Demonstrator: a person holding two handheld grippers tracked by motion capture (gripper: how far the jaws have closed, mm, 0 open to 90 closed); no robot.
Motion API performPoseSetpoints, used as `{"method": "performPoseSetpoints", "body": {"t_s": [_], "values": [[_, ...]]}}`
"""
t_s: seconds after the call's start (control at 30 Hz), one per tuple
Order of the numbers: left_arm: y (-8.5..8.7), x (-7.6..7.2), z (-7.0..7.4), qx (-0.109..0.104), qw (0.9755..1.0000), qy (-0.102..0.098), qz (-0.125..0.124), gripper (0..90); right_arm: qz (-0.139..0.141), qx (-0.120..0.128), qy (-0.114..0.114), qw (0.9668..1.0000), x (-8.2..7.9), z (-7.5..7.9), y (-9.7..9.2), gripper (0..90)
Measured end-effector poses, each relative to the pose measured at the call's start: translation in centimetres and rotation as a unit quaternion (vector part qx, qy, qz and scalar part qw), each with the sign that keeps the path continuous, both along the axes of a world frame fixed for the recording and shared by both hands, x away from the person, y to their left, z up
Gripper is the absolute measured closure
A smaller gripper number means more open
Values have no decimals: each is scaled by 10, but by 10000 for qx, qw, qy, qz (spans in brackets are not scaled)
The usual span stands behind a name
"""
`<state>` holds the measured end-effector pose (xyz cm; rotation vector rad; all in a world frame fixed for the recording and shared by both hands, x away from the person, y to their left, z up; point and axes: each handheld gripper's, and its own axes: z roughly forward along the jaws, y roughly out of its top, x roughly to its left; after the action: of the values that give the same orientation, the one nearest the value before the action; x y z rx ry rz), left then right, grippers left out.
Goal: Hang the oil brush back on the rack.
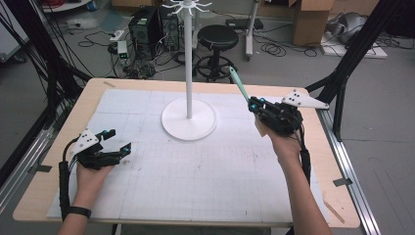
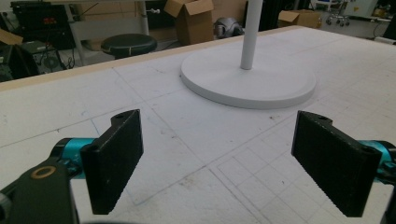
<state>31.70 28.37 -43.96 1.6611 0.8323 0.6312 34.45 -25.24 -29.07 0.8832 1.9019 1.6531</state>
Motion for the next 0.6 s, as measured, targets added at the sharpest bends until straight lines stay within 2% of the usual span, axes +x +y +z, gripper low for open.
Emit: {"method": "performPoseSetpoints", "body": {"t_s": [0.03,0.1,0.13,0.27,0.6], "values": [[0,0,0,0,10000,0,0,172,0,0,0,10000,0,0,0,825],[0,0,0,-2,10000,3,-2,172,17,91,-140,9999,3,13,2,825],[0,0,0,-10,10000,1,-4,172,17,91,-140,9999,3,13,2,825],[0,0,0,-9,10000,0,-4,172,44,213,-353,9991,6,30,9,825],[0,0,0,-32,10000,2,-17,172,106,299,-710,9970,14,63,25,825]]}}
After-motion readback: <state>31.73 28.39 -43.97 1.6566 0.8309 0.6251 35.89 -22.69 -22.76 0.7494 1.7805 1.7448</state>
